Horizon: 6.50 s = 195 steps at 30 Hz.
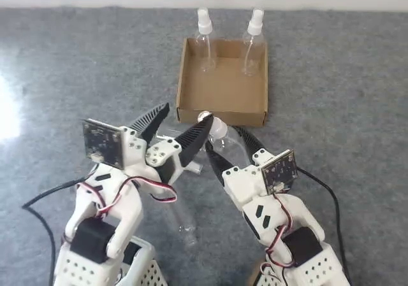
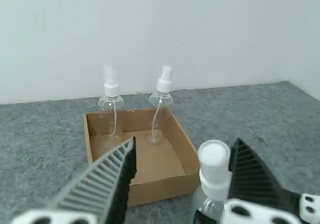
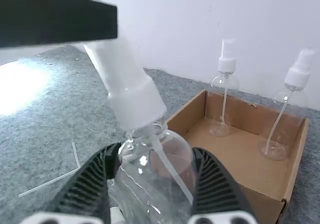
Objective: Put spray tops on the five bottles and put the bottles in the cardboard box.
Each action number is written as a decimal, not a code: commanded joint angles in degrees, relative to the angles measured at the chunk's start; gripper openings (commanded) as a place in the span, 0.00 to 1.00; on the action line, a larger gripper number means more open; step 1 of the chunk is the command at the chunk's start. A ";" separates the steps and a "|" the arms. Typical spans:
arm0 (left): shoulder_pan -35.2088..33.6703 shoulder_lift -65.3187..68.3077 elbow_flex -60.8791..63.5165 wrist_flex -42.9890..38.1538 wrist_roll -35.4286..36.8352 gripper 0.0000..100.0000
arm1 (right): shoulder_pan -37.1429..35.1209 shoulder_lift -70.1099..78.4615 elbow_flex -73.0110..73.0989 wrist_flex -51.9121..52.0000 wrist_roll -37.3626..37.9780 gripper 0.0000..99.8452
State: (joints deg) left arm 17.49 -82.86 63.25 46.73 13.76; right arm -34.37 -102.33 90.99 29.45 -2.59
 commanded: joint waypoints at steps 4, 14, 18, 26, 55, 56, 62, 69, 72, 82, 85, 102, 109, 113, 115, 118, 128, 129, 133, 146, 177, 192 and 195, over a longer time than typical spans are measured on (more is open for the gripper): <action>0.35 -0.70 -1.27 -0.09 -0.53 0.28 | 0.48 -1.54 -1.14 -1.45 -0.26 0.01; -0.62 -0.70 -11.65 10.46 2.37 0.28 | 0.48 -1.54 -1.05 -1.54 -0.26 0.01; -7.30 -0.70 -13.85 10.46 4.40 0.28 | 0.57 -1.54 -1.14 -1.54 -0.26 0.01; -16.97 -0.70 -12.44 8.35 5.80 0.28 | 0.57 -1.54 -2.29 -1.54 -0.62 0.01; -2.20 -0.70 5.93 3.78 -0.62 0.28 | -5.58 -1.10 -5.98 -1.01 -1.49 0.01; -1.85 -0.70 5.93 3.78 -0.62 0.28 | -5.58 -1.10 -5.89 -1.01 -1.49 0.01; 1.49 -0.70 5.85 4.92 -3.34 0.28 | -5.58 -1.10 -3.78 -1.45 -1.41 0.01; 2.11 -0.70 5.76 4.92 -3.34 0.28 | -5.58 -1.10 -3.60 -1.45 -1.41 0.01; 2.11 -0.70 5.67 4.92 -3.34 0.28 | -5.58 -1.10 -3.60 -1.27 -1.41 0.01; 3.34 -0.70 5.93 5.27 -3.60 0.28 | -5.58 -1.10 -3.52 -1.01 -1.41 0.01; 5.89 -0.70 5.93 6.51 -5.80 0.28 | -5.58 -1.10 -3.25 -1.01 -1.41 0.01; -3.60 -0.70 3.38 7.30 -2.64 0.28 | -5.23 -1.10 -2.90 -1.01 -1.41 0.01; -15.03 -0.70 2.24 6.42 4.31 0.28 | -5.14 -1.01 -3.43 -0.92 0.88 0.01; -21.54 -0.70 2.51 4.57 8.26 0.28 | -5.14 -1.01 -4.57 -0.92 0.97 0.01; -24.26 -0.70 2.59 4.04 10.11 0.28 | -4.26 -1.01 -6.15 0.04 0.97 0.01; -26.64 -0.70 3.21 3.34 11.43 0.28 | -2.95 -0.66 -9.76 2.42 0.97 0.01; -26.99 -0.70 6.73 -1.32 11.16 0.28 | -2.42 21.67 -26.99 3.03 0.97 0.01; -26.99 -0.70 6.73 -1.32 11.16 0.28 | -2.42 24.75 -29.01 3.03 0.97 0.01; -26.99 -0.70 6.81 -1.32 11.25 0.28 | -2.42 35.74 -36.13 3.03 0.97 0.01; -31.30 -0.70 6.81 -1.49 14.42 0.28 | 4.53 65.01 -57.05 3.03 1.05 0.01; -31.12 -0.70 6.90 -1.49 14.51 0.28 | 8.22 115.12 -95.30 3.12 3.43 0.01; -30.95 -0.70 6.90 -1.49 14.33 0.28 | 7.96 121.63 -104.70 10.59 2.99 0.01; -30.95 -0.70 6.90 -1.49 14.33 0.28 | 7.96 123.65 -105.58 10.68 2.99 0.01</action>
State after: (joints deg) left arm -13.71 -82.86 70.55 46.99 27.65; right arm -26.81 22.15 -10.11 39.74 0.13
